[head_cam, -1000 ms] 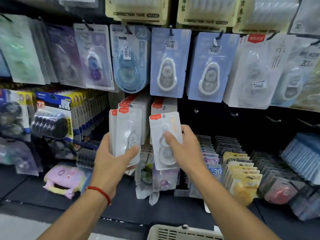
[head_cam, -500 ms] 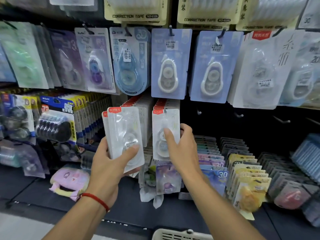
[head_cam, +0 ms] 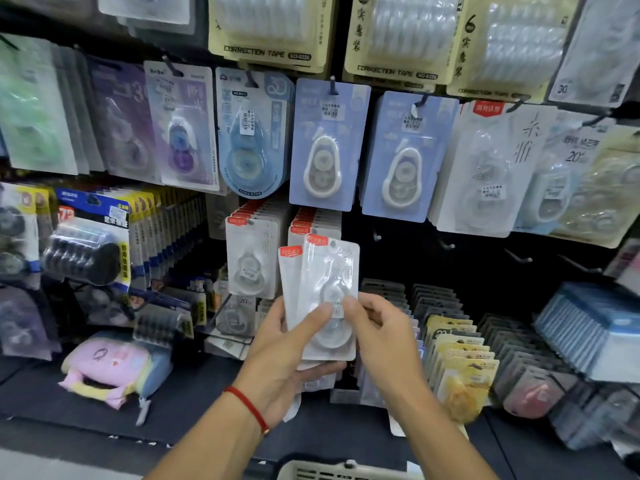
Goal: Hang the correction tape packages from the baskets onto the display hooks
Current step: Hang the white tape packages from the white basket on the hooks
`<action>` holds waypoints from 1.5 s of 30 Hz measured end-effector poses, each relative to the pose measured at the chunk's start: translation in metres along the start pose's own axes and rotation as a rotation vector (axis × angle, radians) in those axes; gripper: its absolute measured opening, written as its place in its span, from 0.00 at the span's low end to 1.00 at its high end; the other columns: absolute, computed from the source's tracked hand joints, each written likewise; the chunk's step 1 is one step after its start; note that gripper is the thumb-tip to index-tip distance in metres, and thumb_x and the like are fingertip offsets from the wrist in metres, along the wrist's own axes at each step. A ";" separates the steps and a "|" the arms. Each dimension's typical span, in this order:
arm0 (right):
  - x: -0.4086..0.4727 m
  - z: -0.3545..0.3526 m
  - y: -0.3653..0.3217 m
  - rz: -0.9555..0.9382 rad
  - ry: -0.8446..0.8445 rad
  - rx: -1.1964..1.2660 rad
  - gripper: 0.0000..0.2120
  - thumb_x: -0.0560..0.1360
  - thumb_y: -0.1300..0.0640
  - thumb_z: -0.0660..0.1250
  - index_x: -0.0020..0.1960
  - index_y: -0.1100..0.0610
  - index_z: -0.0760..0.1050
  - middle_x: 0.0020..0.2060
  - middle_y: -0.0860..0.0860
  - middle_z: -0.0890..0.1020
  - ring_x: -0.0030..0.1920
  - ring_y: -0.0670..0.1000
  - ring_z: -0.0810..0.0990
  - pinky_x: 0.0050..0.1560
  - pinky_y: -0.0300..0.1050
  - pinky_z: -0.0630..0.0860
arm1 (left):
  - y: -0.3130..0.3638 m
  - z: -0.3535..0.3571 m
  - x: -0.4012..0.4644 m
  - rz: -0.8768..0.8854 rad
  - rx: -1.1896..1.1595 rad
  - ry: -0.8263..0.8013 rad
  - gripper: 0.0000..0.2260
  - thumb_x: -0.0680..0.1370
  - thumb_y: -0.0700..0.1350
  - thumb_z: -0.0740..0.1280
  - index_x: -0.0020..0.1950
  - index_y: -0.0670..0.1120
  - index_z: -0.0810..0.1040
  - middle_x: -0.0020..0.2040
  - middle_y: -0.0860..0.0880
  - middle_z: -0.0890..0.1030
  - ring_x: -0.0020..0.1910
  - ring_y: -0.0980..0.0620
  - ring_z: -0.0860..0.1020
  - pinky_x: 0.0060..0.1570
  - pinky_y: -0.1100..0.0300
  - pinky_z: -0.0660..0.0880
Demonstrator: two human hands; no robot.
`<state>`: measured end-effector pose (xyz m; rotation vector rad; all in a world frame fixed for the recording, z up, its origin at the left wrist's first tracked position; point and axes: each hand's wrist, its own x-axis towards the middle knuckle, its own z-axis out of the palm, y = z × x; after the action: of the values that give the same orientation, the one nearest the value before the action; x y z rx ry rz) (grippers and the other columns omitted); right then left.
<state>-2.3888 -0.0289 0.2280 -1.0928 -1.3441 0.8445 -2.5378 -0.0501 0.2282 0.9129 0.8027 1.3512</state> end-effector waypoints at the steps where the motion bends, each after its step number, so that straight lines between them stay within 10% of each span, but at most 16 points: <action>1: 0.000 -0.006 0.000 0.004 0.007 0.000 0.08 0.82 0.48 0.69 0.55 0.51 0.84 0.47 0.45 0.89 0.49 0.45 0.87 0.50 0.41 0.83 | -0.001 0.002 0.000 -0.015 -0.020 -0.003 0.21 0.75 0.51 0.76 0.67 0.53 0.80 0.59 0.44 0.87 0.55 0.38 0.87 0.50 0.38 0.85; 15: 0.020 -0.026 0.012 0.016 0.316 0.019 0.10 0.84 0.46 0.66 0.61 0.50 0.78 0.47 0.47 0.88 0.47 0.43 0.86 0.41 0.35 0.77 | -0.002 -0.012 0.001 0.082 0.030 0.208 0.14 0.78 0.48 0.75 0.64 0.55 0.82 0.54 0.51 0.88 0.48 0.48 0.88 0.43 0.48 0.85; 26: 0.026 -0.027 0.024 0.140 0.336 -0.347 0.21 0.84 0.43 0.64 0.73 0.51 0.71 0.67 0.47 0.74 0.61 0.47 0.76 0.66 0.52 0.75 | -0.002 -0.009 0.000 0.061 -0.032 0.178 0.12 0.80 0.45 0.71 0.62 0.55 0.83 0.52 0.51 0.88 0.44 0.46 0.88 0.41 0.47 0.84; 34: 0.004 -0.019 0.013 -0.027 -0.088 -0.077 0.08 0.82 0.50 0.71 0.59 0.50 0.82 0.52 0.43 0.87 0.53 0.43 0.85 0.52 0.37 0.80 | -0.007 0.014 -0.004 -0.002 -0.044 -0.057 0.20 0.78 0.53 0.71 0.70 0.58 0.74 0.61 0.50 0.86 0.57 0.44 0.87 0.51 0.39 0.85; 45: 0.002 -0.033 0.017 0.001 0.208 -0.022 0.08 0.83 0.46 0.67 0.56 0.49 0.78 0.49 0.48 0.86 0.49 0.47 0.85 0.47 0.46 0.81 | -0.014 0.013 0.002 0.065 0.055 0.171 0.14 0.82 0.41 0.69 0.63 0.58 0.78 0.55 0.54 0.87 0.48 0.51 0.88 0.44 0.45 0.86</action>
<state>-2.3542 -0.0257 0.2158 -1.1653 -1.1807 0.6979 -2.5196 -0.0490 0.2213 0.8806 0.9521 1.4845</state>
